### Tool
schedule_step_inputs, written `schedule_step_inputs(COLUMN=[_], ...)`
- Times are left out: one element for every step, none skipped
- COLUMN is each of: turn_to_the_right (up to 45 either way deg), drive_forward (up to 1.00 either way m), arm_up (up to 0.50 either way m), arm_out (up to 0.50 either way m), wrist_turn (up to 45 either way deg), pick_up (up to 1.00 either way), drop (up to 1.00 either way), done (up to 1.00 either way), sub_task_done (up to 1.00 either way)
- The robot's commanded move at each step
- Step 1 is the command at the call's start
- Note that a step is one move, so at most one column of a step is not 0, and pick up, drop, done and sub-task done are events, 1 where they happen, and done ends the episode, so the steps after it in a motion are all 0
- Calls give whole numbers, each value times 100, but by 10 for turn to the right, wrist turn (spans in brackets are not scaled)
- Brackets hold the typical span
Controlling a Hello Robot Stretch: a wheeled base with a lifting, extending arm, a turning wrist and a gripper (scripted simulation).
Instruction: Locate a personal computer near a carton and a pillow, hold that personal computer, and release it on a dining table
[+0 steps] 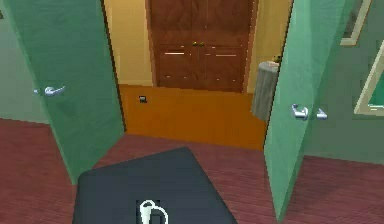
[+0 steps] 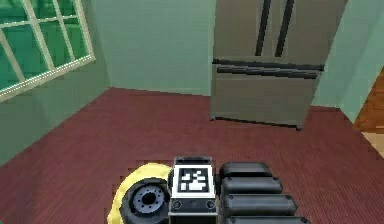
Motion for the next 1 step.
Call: schedule_step_inputs(turn_to_the_right=[90], drive_forward=[0], arm_up=[0], arm_out=[0], wrist_turn=[0], pick_up=[0], drop=[0], done=[0], sub_task_done=[0])
